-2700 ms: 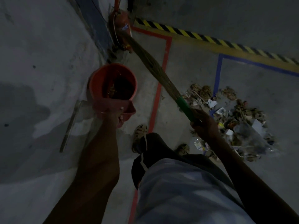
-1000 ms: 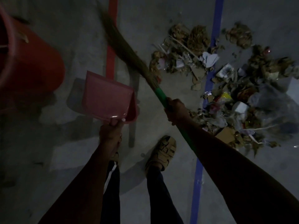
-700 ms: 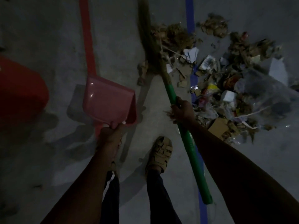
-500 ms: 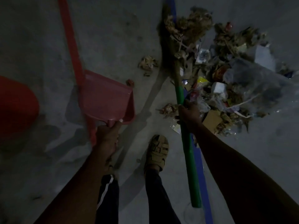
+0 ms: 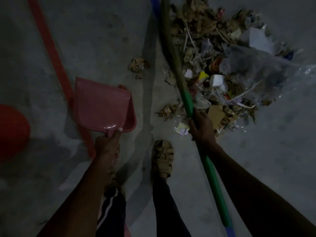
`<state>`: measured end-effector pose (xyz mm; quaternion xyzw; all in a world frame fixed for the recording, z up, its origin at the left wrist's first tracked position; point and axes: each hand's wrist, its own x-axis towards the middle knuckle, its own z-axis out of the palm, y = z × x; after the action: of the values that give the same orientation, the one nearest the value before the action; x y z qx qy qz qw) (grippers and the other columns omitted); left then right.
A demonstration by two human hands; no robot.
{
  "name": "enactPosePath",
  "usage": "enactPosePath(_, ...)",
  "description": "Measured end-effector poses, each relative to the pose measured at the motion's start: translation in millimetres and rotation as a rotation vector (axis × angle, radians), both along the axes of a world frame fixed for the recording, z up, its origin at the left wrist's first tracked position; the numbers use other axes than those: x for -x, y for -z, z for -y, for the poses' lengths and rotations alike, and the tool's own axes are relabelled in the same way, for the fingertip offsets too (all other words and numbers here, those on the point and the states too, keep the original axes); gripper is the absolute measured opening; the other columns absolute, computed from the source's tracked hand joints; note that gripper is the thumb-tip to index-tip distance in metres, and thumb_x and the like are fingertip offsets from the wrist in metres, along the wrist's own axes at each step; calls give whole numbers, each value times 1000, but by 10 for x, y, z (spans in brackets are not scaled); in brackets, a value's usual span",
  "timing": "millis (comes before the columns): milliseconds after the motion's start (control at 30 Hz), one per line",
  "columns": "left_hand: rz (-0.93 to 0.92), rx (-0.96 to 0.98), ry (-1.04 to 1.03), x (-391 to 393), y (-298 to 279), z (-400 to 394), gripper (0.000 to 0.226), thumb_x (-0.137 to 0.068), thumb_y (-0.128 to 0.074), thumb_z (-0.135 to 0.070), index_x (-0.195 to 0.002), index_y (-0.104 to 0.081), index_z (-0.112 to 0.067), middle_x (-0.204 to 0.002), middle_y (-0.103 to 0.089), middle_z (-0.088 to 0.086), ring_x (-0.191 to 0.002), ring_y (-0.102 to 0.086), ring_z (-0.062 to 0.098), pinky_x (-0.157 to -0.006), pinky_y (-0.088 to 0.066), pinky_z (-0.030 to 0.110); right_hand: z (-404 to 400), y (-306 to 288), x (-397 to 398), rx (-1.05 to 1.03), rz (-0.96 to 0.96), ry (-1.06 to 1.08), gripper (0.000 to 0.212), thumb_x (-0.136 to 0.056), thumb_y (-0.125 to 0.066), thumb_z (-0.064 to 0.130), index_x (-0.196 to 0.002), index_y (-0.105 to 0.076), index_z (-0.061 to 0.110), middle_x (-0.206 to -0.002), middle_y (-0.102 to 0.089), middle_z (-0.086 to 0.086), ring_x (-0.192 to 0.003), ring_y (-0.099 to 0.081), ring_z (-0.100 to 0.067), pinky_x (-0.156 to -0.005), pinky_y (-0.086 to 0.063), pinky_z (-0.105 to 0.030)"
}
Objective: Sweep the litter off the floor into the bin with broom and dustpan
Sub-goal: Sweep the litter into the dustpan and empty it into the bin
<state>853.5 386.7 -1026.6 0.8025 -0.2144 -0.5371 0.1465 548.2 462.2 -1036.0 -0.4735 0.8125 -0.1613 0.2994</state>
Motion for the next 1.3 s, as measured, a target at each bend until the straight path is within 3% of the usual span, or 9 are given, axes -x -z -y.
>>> enactPosePath(100, 10, -3, 1, -103, 32, -82, 44, -87, -78, -42, -74, -42, -20, -53, -40, 4, -35, -33, 15, -43, -32, 20, -107, 24, -192, -26, 63, -110, 48, -95, -41, 32, -129, -53, 0, -97, -53, -12, -77, -55, -31, -62, -47, -39)
enactPosePath(300, 25, -52, -71, -319, 107, -296, 45, -84, -80, -43, -102, -51, -14, -60, -42, 5, -39, -34, 13, -39, -32, 20, -296, 212, -576, -131, 164, -373, 54, -94, -42, 33, -142, -45, 7, -112, -56, -14, -84, -46, -12, -69, -35, -23)
enactPosePath(400, 28, -81, -101, -380, 114, -389, 46, -84, -81, -43, -100, -50, -13, -58, -43, 6, -35, -35, 12, -39, -32, 19, -374, 318, -607, -204, 170, -419, 56, -97, -45, 33, -148, -38, 12, -117, -55, -13, -86, -47, -12, -71, -37, -24)
enactPosePath(533, 19, -83, -125, -416, 95, -445, 43, -86, -79, -41, -98, -47, -15, -57, -41, 7, -31, -33, 11, -36, -30, 18, -398, 285, -505, -227, 111, -277, 52, -100, -49, 21, -150, -37, 10, -111, -54, -11, -78, -44, -8, -60, -32, -16)
enactPosePath(733, 9, -35, -114, -437, 103, -349, 47, -82, -82, -44, -99, -49, -15, -57, -42, 6, -35, -35, 13, -40, -33, 19, -383, 229, -218, -150, -18, -81, 50, -95, -56, 10, -143, -44, 0, -116, -55, -27, -90, -58, -40, -70, -37, -30)
enactPosePath(867, 38, -29, -54, -434, 48, -247, 45, -84, -81, -44, -99, -54, -11, -62, -48, 8, -40, -38, 14, -36, -31, 16, -377, 78, -199, -104, -63, -8, 54, -98, -54, 16, -148, -37, 2, -125, -51, -28, -94, -56, -41, -72, -38, -32)
enactPosePath(1000, 71, -12, 8, -410, 5, -112, 42, -86, -79, -40, -92, -52, -9, -58, -47, 8, -38, -37, 16, -34, -29, 16, -374, 36, -239, -50, -37, -74, 53, -96, -53, 29, -142, -44, 4, -113, -55, -21, -87, -56, -32, -70, -35, -28)
enactPosePath(1200, 50, -7, 13, -376, -10, -51, 45, -83, -80, -46, -86, -48, -15, -53, -46, 5, -33, -36, 14, -40, -32, 19, -392, 77, -280, -182, 8, -299, 60, -93, -64, 20, -147, -42, 8, -118, -55, -18, -88, -58, -27, -67, -55, -42)
enactPosePath(1300, 37, 2, -24, -350, -34, -127, 45, -82, -81, -47, -82, -46, -18, -54, -45, 5, -31, -34, 13, -43, -32, 20, -419, 83, -206, -211, -45, -275, 57, -91, -64, 13, -144, -44, 9, -130, -50, -20, -88, -60, -31, -62, -54, -39)
